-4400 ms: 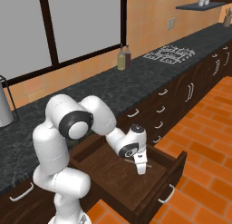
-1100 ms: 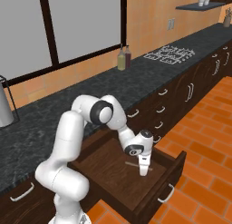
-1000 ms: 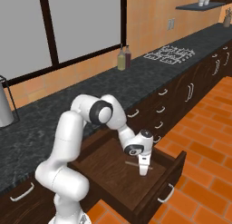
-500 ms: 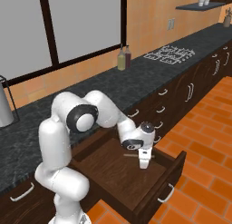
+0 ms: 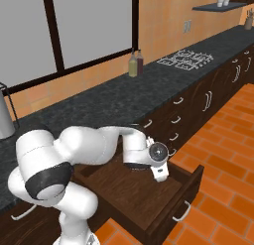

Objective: Take a straw from the drawer in front and place it inside the glass cup on the dining counter.

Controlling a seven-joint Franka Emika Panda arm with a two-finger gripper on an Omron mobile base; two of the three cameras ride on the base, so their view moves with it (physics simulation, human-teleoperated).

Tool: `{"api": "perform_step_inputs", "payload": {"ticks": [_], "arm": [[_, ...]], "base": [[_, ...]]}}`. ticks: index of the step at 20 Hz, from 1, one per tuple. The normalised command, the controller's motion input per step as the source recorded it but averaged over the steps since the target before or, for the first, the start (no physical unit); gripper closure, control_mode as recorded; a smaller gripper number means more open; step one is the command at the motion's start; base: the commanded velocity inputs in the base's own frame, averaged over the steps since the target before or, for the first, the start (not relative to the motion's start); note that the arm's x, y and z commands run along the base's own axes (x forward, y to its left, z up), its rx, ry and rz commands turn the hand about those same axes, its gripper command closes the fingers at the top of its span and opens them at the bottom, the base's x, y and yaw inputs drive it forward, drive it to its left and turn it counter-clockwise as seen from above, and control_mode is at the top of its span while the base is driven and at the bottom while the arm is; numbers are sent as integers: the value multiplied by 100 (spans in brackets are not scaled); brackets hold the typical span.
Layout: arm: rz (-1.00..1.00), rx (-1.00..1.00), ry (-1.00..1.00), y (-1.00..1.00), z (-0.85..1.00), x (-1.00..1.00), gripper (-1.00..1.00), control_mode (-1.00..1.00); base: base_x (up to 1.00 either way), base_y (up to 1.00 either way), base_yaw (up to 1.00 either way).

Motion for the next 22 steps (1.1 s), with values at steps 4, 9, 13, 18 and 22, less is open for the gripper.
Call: {"api": "perform_step_inputs", "payload": {"ticks": [4,9,13,18,22], "arm": [[32,-16,-20,6,100,-11,100,-100],[25,-14,-5,13,100,0,100,-100],[19,-8,0,14,100,0,100,-100],[18,-13,2,30,89,-7,100,-100],[18,-18,3,42,51,-24,100,-100]], "base": [[0,0,0],[0,0,0],[0,0,0],[0,0,0],[0,0,0]]}}
